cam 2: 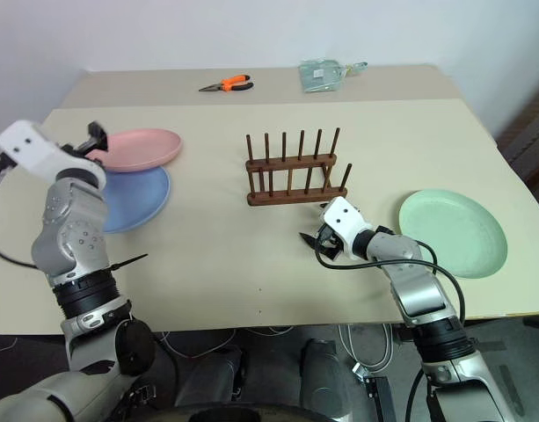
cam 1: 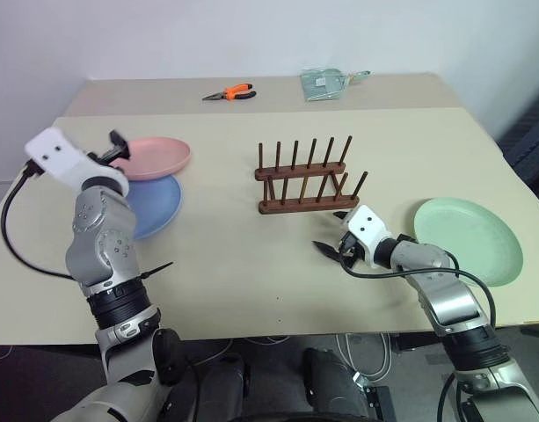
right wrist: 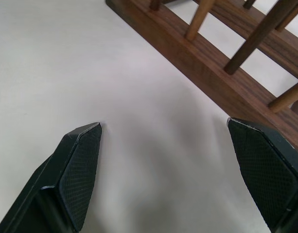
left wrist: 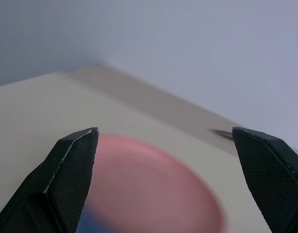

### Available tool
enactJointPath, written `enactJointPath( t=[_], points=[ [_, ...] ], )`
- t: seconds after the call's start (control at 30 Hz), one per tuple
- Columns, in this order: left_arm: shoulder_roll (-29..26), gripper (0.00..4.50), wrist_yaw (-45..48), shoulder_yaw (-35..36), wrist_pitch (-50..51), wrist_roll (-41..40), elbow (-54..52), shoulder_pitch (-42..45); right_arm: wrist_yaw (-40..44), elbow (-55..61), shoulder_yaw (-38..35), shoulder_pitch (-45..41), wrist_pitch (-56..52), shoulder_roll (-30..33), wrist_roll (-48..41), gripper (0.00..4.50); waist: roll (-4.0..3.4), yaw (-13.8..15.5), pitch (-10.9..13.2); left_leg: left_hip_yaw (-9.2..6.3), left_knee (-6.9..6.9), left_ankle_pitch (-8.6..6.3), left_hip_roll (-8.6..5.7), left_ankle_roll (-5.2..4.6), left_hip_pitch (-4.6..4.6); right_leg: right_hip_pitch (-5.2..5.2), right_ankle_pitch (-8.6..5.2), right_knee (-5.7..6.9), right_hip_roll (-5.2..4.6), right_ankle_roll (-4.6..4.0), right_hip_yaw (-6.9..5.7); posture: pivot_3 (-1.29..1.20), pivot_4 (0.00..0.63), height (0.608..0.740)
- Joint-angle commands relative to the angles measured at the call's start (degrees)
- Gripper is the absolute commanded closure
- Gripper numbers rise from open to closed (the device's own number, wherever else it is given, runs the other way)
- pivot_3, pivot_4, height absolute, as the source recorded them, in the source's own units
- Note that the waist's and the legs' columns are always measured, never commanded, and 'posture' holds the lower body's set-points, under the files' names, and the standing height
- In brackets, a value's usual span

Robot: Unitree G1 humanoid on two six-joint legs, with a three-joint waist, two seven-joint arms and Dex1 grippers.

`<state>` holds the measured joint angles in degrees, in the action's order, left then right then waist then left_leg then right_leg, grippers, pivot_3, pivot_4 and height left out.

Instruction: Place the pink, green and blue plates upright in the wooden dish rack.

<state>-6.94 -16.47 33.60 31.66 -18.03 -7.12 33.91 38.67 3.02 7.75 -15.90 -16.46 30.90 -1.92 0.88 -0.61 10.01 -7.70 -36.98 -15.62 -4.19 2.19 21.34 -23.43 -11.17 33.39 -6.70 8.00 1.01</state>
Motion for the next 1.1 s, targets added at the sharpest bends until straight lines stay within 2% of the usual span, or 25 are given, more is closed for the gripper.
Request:
enactJointPath(
  t=[0.03, 0.17, 0.4, 0.43, 0.47, 0.5, 0.53, 0.57, 0.6, 0.7, 0.8, 0.87, 1.0, 1.1],
  points=[
    [0.1, 0.01, -3.8, 3.1, 2.8, -3.2, -1.1, 1.0, -0.3, 0.3, 0.1, -1.6, 2.1, -0.8, 0.3, 0.29, 0.08, 0.2, 0.0, 0.0, -0.02, 0.01, -0.01, 0.01, 0.02, 0.01, 0.0, 0.0, 0.0, 0.0, 0.0, 0.0, 0.15, 0.74],
    [-0.2, 0.01, -5.6, 9.5, 5.9, -11.5, 5.6, 4.5, -1.0, 0.5, -0.1, -1.7, 2.4, -2.0, 0.5, 0.29, 0.14, 0.5, 0.0, -0.02, -0.04, 0.01, -0.04, 0.02, 0.02, 0.04, 0.01, -0.02, -0.02, 0.01, -0.01, 0.0, 0.15, 0.74],
    [-4.8, 0.01, -1.0, 11.2, 6.1, -17.5, 24.7, 12.2, -2.5, 3.5, -1.4, 0.5, 2.1, -2.4, 0.4, 0.29, 0.2, 0.8, 0.0, -0.01, -0.04, 0.02, -0.05, 0.04, 0.02, 0.02, 0.01, -0.01, -0.01, 0.01, -0.03, 0.0, 0.15, 0.74],
    [-5.2, 0.53, -0.4, 11.0, 5.4, -17.9, 26.2, 12.8, -2.7, 3.9, -1.7, 0.8, 2.0, -2.3, 0.4, 0.29, 0.2, 0.8, 0.0, 0.0, -0.03, 0.02, -0.05, 0.04, 0.02, 0.02, 0.01, -0.01, -0.01, 0.01, -0.02, 0.0, 0.15, 0.74],
    [-5.4, 0.83, 0.1, 10.9, 4.6, -18.3, 27.4, 13.3, -3.0, 4.3, -2.0, 1.1, 1.9, -2.1, 0.4, 0.29, 0.2, 0.8, 0.0, 0.0, -0.03, 0.03, -0.05, 0.04, 0.02, 0.0, 0.01, -0.01, -0.01, 0.01, -0.02, 0.0, 0.15, 0.74],
    [-5.6, 1.68, 0.3, 10.7, 4.1, -18.6, 28.0, 13.6, -3.1, 4.7, -2.2, 1.4, 1.9, -2.0, 0.4, 0.29, 0.2, 0.8, 0.0, 0.0, -0.02, 0.03, -0.05, 0.05, 0.02, 0.0, 0.01, -0.01, -0.01, 0.01, -0.02, 0.0, 0.15, 0.74],
    [-5.3, 2.04, 1.1, 10.6, 4.4, -19.7, 28.4, 14.1, -2.0, 7.4, -4.0, 2.5, -0.4, -1.2, -2.0, 0.15, 0.2, 0.7, 0.0, 0.0, -0.02, 0.03, -0.04, 0.05, 0.02, 0.0, 0.01, -0.01, -0.01, 0.01, -0.02, 0.0, 0.15, 0.74],
    [-5.1, 1.98, 2.1, 10.1, 4.5, -20.5, 28.3, 14.4, -0.7, 9.9, -5.4, 3.6, -2.0, -0.1, -3.8, 0.0, 0.2, 0.7, 0.0, 0.01, -0.01, 0.03, -0.04, 0.06, 0.02, -0.01, 0.01, -0.01, -0.01, 0.01, -0.01, 0.0, 0.15, 0.74],
    [-5.0, 2.31, 3.4, 9.2, 4.4, -20.9, 27.9, 14.4, 0.4, 12.2, -6.4, 4.4, -3.2, 1.1, -4.9, 0.0, 0.24, 1.0, 0.1, -0.01, 0.0, 0.04, -0.03, 0.07, 0.04, -0.03, 0.01, 0.01, -0.01, 0.01, -0.02, 0.0, 0.15, 0.74],
    [-4.9, 3.74, 9.7, 3.8, 3.2, -20.3, 22.9, 13.3, 1.9, 17.7, -8.2, 4.5, -5.3, 3.8, -6.9, 0.0, 0.31, 1.2, 0.1, 0.01, -0.02, 0.04, -0.05, 0.07, 0.08, -0.01, 0.01, -0.05, -0.02, 0.02, -0.01, 0.0, 0.15, 0.74],
    [-3.3, 3.74, 16.9, -5.4, 3.3, -20.0, 12.7, 11.9, 1.5, 21.8, -7.7, -1.8, -5.0, 4.8, -6.5, 0.0, 0.46, 1.1, 0.2, 0.02, -0.02, 0.04, -0.02, 0.08, 0.07, -0.01, 0.02, -0.04, -0.01, 0.01, -0.02, 0.0, 0.15, 0.74],
    [-1.8, 3.74, 18.4, -10.0, 4.3, -20.3, 7.7, 11.8, 0.6, 21.3, -5.3, -6.8, -3.5, 4.7, -3.4, 0.0, 0.46, 1.1, 0.2, 0.03, -0.01, 0.05, -0.02, 0.1, 0.07, -0.01, 0.03, -0.05, -0.01, -0.01, -0.01, 0.0, 0.15, 0.74],
    [0.3, 3.74, 19.5, -16.7, 6.4, -20.4, 1.9, 12.2, -2.4, 15.5, 1.0, -15.4, 1.5, 4.4, 6.1, 0.0, 0.46, 1.1, 0.2, 0.04, 0.01, 0.05, -0.02, 0.1, 0.04, 0.0, 0.03, -0.06, -0.01, -0.01, -0.01, 0.0, 0.15, 0.74],
    [3.8, 3.74, 16.3, -21.0, 9.1, -20.4, -1.6, 13.1, -5.6, 8.6, 7.5, -21.7, 11.7, 6.4, 18.4, 0.0, 0.46, 0.9, 0.2, 0.08, 0.02, 0.05, -0.03, 0.1, 0.05, -0.04, 0.02, -0.06, -0.01, -0.01, 0.01, 0.0, 0.15, 0.74]
  ],
)
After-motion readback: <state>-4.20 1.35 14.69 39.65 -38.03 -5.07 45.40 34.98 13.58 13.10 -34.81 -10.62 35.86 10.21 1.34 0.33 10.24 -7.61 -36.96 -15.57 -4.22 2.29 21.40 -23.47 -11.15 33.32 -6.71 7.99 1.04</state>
